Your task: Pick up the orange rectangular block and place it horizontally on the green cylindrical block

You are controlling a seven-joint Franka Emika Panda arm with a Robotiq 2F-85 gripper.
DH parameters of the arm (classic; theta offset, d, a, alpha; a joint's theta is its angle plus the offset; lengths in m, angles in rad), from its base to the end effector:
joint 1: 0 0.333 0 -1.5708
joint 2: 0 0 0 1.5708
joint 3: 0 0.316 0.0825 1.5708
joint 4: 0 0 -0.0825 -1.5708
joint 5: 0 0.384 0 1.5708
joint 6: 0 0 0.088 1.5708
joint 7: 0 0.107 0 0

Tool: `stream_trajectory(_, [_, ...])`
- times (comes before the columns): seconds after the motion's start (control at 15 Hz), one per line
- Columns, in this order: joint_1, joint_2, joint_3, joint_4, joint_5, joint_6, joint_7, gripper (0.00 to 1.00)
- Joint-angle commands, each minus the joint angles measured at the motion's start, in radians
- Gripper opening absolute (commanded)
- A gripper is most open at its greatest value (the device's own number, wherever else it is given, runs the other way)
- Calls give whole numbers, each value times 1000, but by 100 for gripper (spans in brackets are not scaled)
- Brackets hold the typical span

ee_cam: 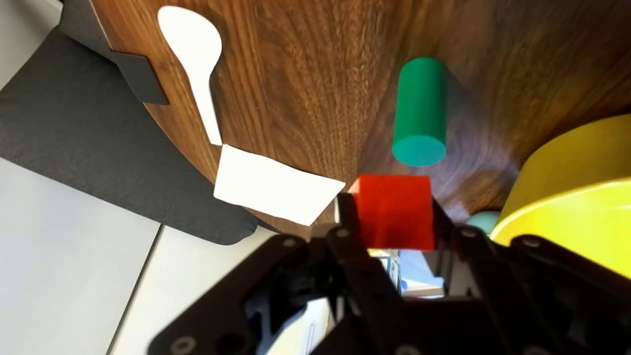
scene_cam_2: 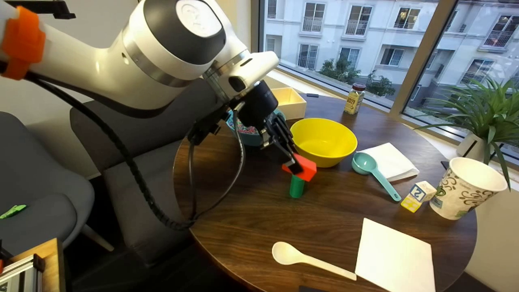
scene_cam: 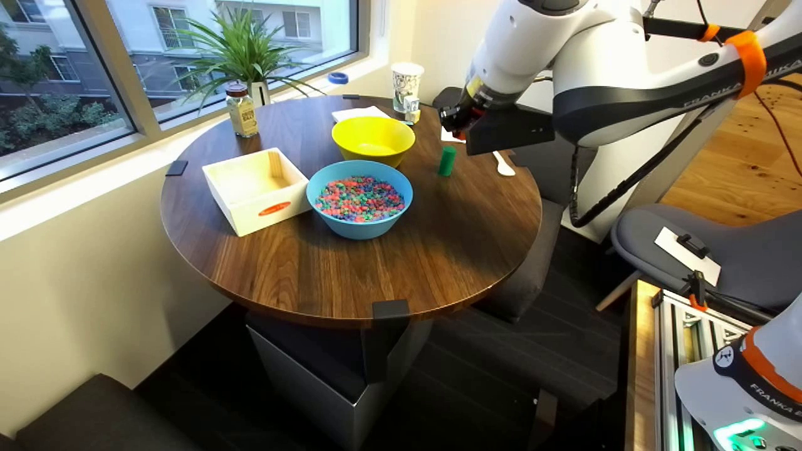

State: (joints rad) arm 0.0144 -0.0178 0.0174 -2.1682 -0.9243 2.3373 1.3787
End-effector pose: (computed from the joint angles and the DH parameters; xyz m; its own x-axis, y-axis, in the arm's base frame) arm 0.5533 0.0048 0.4257 0.6030 -0.4665 0.6471 -0.7115 -0.6814 0.1718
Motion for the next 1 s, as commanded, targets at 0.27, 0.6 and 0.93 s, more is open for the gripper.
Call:
stream_trajectory(0.27, [9,26,13,-25,-156,13,170,8])
stream_trajectory(0.6, [16,42,15,-28,-239,12,250,8])
stream_trajectory(0.93, [27,58,19,-30,-306,9,308,8])
